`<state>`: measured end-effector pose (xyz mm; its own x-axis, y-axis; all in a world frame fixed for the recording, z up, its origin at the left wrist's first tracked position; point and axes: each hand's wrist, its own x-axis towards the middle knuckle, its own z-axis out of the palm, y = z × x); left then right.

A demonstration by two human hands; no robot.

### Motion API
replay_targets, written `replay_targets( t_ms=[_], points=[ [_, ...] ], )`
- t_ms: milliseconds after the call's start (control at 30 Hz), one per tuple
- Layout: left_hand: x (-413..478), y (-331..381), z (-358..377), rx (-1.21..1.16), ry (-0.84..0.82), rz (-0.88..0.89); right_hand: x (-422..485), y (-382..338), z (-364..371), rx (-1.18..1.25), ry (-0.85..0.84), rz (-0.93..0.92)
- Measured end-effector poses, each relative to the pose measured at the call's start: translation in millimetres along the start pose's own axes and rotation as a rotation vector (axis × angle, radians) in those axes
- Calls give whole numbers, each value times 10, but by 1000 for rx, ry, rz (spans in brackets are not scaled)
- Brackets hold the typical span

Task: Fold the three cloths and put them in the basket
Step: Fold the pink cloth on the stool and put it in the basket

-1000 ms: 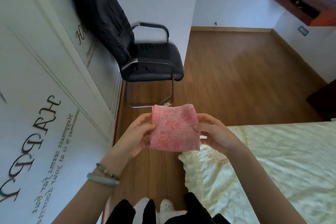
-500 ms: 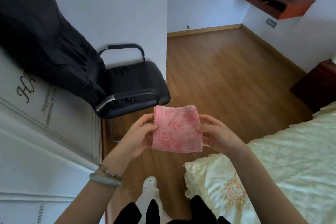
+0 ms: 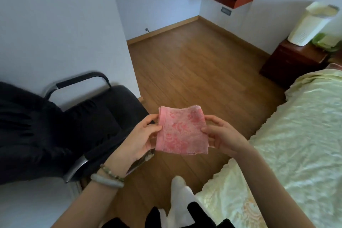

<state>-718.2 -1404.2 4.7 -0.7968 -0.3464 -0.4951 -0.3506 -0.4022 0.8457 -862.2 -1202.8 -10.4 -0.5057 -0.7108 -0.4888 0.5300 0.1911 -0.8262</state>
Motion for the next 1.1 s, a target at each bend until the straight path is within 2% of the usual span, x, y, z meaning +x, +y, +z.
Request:
replay_targets(
  t_ms=[367,700,1100],
  points=[
    [2049,919,525,98,-135,-61,1337,-1007,-1030,62,183,-18],
    [3713,1911,1137,84,-173,-88,2463,-2252,-1911,112,230,-14],
    [5865,2988,1633,142,-326,-108,3945,-3389,-2848,181,380,-47]
  ],
)
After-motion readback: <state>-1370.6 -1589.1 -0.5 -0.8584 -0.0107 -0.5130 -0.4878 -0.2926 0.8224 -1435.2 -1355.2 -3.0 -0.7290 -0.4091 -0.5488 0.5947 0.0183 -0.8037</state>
